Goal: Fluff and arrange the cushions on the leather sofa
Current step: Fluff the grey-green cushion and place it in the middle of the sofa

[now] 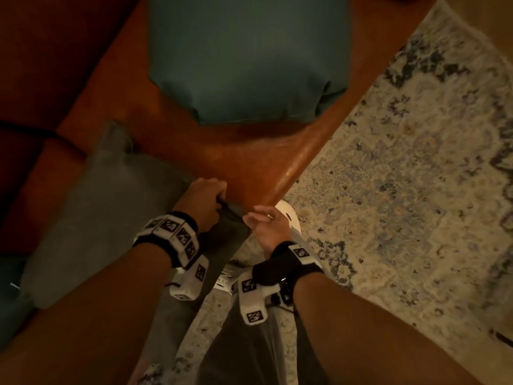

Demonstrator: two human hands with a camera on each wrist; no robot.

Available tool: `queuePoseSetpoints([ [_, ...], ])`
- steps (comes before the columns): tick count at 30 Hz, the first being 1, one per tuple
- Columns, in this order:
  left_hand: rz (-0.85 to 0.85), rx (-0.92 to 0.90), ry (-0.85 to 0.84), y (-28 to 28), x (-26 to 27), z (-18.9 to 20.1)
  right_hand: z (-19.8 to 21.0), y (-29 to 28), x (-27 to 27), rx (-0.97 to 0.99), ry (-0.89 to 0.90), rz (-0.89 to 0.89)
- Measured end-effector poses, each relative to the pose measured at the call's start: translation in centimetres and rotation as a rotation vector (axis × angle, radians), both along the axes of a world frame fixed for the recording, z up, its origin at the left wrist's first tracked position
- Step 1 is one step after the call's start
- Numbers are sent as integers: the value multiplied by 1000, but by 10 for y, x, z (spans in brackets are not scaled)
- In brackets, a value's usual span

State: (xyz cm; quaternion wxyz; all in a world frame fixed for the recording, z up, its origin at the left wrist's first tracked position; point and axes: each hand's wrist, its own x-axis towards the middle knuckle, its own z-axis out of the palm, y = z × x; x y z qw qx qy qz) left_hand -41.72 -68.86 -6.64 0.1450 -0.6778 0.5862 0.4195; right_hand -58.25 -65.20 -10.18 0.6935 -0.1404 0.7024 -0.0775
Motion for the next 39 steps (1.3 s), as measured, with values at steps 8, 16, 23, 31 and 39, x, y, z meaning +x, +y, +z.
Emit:
queuePoseSetpoints([
  [8, 62, -38, 80, 2, 19, -2, 26, -26, 9, -272, 155, 424],
  [16, -163, 164, -57, -17, 4, 3, 23, 6, 8, -419, 195, 131],
  [23, 0, -105, -1, -3, 2, -7, 18, -14, -8, -130, -77, 73],
  [31, 100, -188, 66, 9, 7, -11, 5, -65, 11, 75, -200, 311],
  [39, -10, -66, 113, 6, 7, -7, 8, -18, 0, -327, 127, 201],
])
